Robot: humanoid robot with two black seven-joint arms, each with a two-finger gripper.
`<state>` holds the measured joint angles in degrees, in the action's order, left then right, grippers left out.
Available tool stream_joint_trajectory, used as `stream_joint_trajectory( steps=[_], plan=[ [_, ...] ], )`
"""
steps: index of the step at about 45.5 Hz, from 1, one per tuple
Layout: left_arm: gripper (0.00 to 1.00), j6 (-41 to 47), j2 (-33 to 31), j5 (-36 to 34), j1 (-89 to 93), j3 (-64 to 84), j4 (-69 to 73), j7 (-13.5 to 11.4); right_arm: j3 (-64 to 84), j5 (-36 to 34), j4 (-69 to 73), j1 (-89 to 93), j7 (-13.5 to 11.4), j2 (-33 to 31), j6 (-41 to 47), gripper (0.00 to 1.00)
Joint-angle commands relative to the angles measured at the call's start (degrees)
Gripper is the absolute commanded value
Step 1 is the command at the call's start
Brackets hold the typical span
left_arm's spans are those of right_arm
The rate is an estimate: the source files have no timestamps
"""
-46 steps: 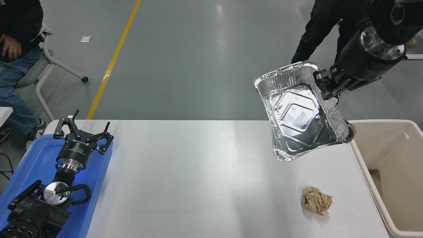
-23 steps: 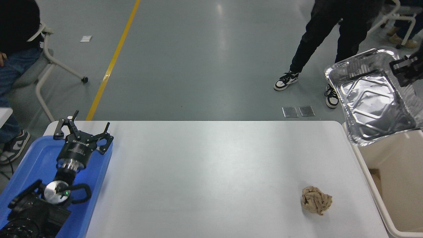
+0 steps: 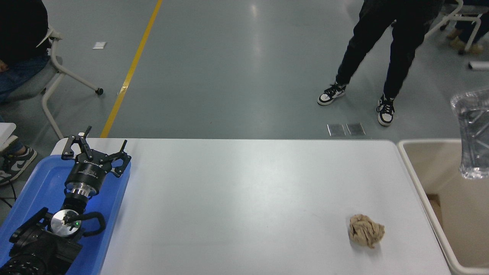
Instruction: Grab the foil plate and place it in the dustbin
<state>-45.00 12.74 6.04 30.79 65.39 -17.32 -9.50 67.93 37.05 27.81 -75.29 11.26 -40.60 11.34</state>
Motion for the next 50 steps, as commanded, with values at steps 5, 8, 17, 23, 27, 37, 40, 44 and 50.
stream_joint_trajectory(
  steps=[5, 8, 17, 23, 27, 37, 40, 44, 50],
  plan=[
    [0.99, 0.0, 0.0, -0.06, 0.06, 0.01, 0.0, 0.0, -9.83, -1.11, -17.08, 24.21, -0.36, 6.32, -5.36, 0.0],
    [0.99, 0.0, 0.0, 0.03, 0.06, 0.01, 0.0, 0.0, -9.74, -1.11, -18.93, 25.97, -0.36, 7.29, -5.36, 0.0],
    [0.99, 0.0, 0.0, -0.06, 0.06, 0.01, 0.0, 0.0, -9.48, -1.11, -19.11, 28.7, -0.8, 10.37, -5.45, 0.0],
    [0.99, 0.0, 0.0, -0.06, 0.06, 0.01, 0.0, 0.0, -9.48, -1.11, -19.02, 28.97, -1.06, 11.33, -5.54, 0.0],
    [0.99, 0.0, 0.0, -0.06, 0.06, 0.01, 0.0, 0.0, -9.56, -1.11, -19.11, 29.32, -1.15, 11.77, -5.54, 0.05],
    [0.99, 0.0, 0.0, -0.06, 0.14, 0.01, 0.0, 0.0, -9.83, -1.19, -18.76, 29.14, -1.85, 12.13, -5.27, 1.0],
    [0.99, 0.0, 0.0, -0.06, 0.14, 0.01, 0.0, 0.0, -9.83, -1.19, -18.32, 28.62, -1.85, 12.04, -4.84, 1.0],
    [0.99, 0.0, 0.0, -0.06, 0.14, 0.01, 0.0, 0.0, -9.83, -1.19, -17.88, 27.21, -1.42, 11.95, -4.57, 1.0],
    [0.99, 0.0, 0.0, -0.06, 0.23, -0.17, 0.0, 0.09, -8.69, -1.11, -10.96, 18.44, -1.15, 10.55, -2.91, 1.0]
  ],
)
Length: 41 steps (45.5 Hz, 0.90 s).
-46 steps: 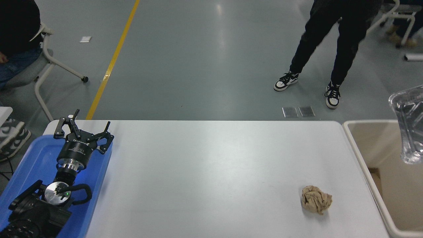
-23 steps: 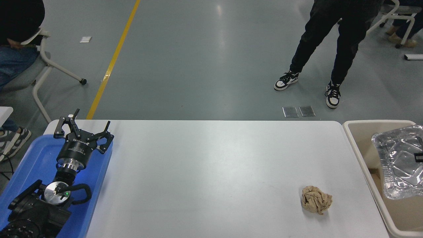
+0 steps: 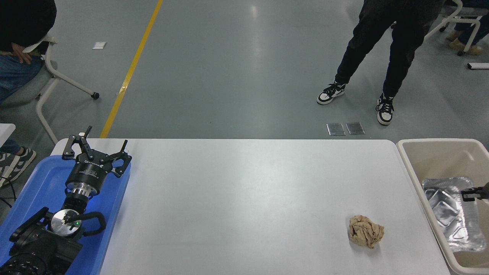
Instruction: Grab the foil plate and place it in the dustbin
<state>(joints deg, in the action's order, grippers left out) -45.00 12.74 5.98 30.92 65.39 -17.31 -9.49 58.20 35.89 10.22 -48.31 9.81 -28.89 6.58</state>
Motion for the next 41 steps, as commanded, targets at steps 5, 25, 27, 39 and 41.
stream_joint_trajectory(
  steps=[5, 25, 27, 39, 41],
  plan=[
    [0.99, 0.0, 0.0, 0.0, 0.1, -0.17, 0.0, 0.08, 5.77, 0.42, 20.33, -23.72, 0.38, -5.47, 10.1, 1.0],
    [0.99, 0.0, 0.0, 0.09, -0.16, -0.09, 0.0, -0.01, 14.3, -7.22, 67.1, -70.5, 0.74, 0.84, 29.46, 1.0],
    [0.99, 0.0, 0.0, 0.09, -0.16, -0.09, 0.0, -0.01, 14.92, -9.42, 70.27, -73.05, 0.65, 3.38, 29.54, 1.0],
    [0.99, 0.0, 0.0, 0.09, -0.16, 0.0, 0.09, -0.01, 15.62, -22.35, 77.4, -83.52, 0.74, 14.99, 32.35, 1.0],
    [0.99, 0.0, 0.0, 0.09, -0.16, 0.0, 0.09, -0.01, 15.71, -23.57, 78.02, -84.92, 0.74, 16.75, 32.53, 1.0]
  ],
)
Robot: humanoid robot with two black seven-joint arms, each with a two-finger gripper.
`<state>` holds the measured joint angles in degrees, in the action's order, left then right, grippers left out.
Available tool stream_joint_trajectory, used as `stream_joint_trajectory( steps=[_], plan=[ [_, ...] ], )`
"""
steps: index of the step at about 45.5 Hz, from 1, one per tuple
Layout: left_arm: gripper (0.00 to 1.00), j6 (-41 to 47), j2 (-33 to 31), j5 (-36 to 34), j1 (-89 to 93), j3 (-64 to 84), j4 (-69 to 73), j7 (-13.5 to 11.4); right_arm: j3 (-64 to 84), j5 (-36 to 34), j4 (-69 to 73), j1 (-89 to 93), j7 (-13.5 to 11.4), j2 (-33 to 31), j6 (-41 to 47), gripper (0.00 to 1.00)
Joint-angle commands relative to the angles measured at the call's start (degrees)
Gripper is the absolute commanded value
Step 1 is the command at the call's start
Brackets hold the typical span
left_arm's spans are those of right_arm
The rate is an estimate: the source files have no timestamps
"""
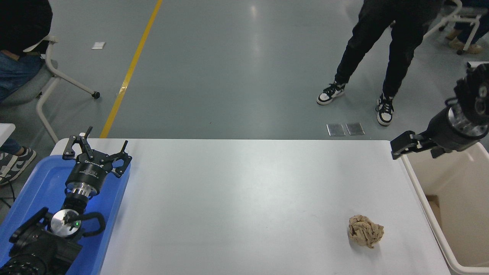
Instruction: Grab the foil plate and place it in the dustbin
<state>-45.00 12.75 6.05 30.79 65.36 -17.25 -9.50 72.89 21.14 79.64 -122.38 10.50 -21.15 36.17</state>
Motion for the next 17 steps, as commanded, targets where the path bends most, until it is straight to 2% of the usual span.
stream_joint_trajectory(
  steps=[1, 17],
  plan=[
    [0.99, 0.0, -0.09, 0.01, -0.02, 0.04, 0.02, 0.01, 1.11, -9.45, 8.95, -11.55, 0.04, 9.63, 3.2, 1.0],
    [0.99, 0.0, -0.01, 0.01, -0.02, 0.04, 0.02, 0.01, 0.93, -17.36, 13.7, -19.56, 0.13, 15.61, 6.54, 1.0]
  ],
)
